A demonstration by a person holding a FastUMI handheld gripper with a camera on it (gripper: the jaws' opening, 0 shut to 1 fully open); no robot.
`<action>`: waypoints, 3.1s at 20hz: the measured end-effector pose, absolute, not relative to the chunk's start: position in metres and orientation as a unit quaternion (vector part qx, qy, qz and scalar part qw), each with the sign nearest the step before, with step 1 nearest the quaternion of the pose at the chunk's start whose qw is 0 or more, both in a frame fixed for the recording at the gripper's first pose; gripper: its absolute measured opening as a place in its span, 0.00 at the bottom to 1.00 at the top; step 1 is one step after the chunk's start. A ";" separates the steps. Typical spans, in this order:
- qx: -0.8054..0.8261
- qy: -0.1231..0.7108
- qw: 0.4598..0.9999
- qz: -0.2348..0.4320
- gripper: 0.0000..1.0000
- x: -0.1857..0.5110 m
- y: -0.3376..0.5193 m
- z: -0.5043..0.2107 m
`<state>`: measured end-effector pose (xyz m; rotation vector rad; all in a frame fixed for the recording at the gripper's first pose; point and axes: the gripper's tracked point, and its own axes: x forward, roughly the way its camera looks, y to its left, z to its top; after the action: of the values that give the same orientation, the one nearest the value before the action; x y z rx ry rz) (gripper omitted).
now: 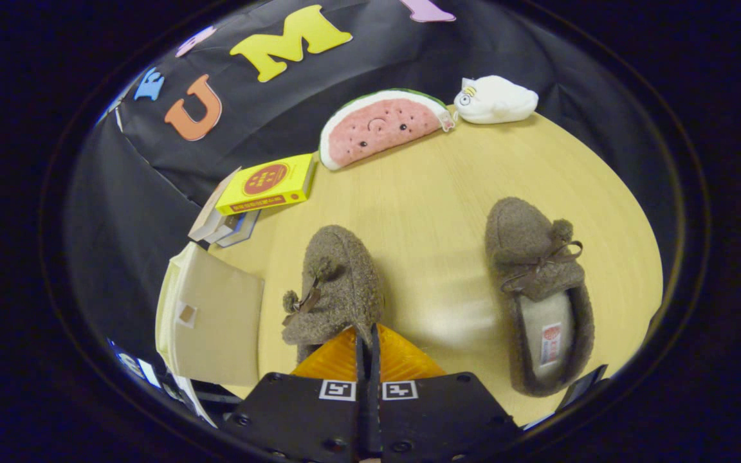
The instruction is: Open the storage box then place both shoes into the box .Put the left shoe in first, then the right shoe, with the right side of both shoes facing outward in a uniform manner.
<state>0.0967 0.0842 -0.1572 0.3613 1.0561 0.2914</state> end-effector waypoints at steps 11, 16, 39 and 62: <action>0.180 0.454 0.845 0.219 0.00 0.072 0.223 -0.034; 0.199 0.442 0.842 0.238 0.00 0.065 0.300 0.002; 0.281 0.501 0.806 0.143 0.01 0.030 0.457 -0.113; 0.128 0.408 0.854 0.296 0.94 0.036 0.404 -0.041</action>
<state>0.0357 0.4038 -0.0407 0.2700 0.8578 0.6215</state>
